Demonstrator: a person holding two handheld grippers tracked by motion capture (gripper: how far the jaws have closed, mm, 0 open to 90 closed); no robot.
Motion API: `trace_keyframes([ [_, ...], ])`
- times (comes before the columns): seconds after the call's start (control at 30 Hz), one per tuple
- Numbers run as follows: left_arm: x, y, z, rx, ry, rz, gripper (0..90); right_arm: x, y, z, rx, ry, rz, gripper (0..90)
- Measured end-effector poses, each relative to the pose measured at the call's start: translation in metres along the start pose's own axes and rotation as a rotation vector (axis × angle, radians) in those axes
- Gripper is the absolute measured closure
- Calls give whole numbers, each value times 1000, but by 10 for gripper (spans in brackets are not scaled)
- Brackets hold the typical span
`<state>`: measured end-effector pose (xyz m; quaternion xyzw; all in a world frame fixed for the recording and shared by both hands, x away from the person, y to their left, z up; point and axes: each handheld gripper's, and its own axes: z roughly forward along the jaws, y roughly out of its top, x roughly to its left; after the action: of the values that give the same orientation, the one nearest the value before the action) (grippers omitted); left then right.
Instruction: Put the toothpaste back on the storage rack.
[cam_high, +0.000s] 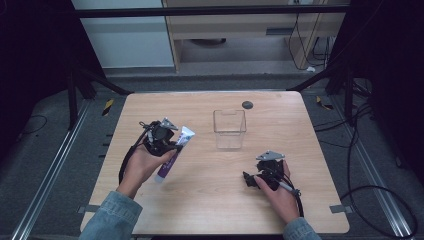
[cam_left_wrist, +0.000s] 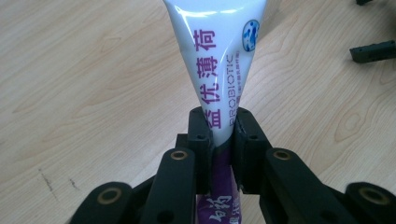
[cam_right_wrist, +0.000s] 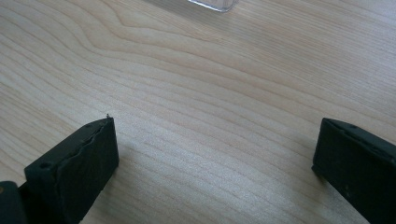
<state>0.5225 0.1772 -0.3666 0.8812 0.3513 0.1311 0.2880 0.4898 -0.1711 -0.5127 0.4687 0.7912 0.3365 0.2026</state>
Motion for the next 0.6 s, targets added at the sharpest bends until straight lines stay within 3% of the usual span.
trace_keyframes([
  [0.17, -2, 9, -9, -41, -3, 3, 788, 0, 0, 0, 0, -4, 1, 4],
  [0.6, -7, 21, -10, -70, 11, -2, 788, 0, 0, 0, 0, -5, 2, 4],
])
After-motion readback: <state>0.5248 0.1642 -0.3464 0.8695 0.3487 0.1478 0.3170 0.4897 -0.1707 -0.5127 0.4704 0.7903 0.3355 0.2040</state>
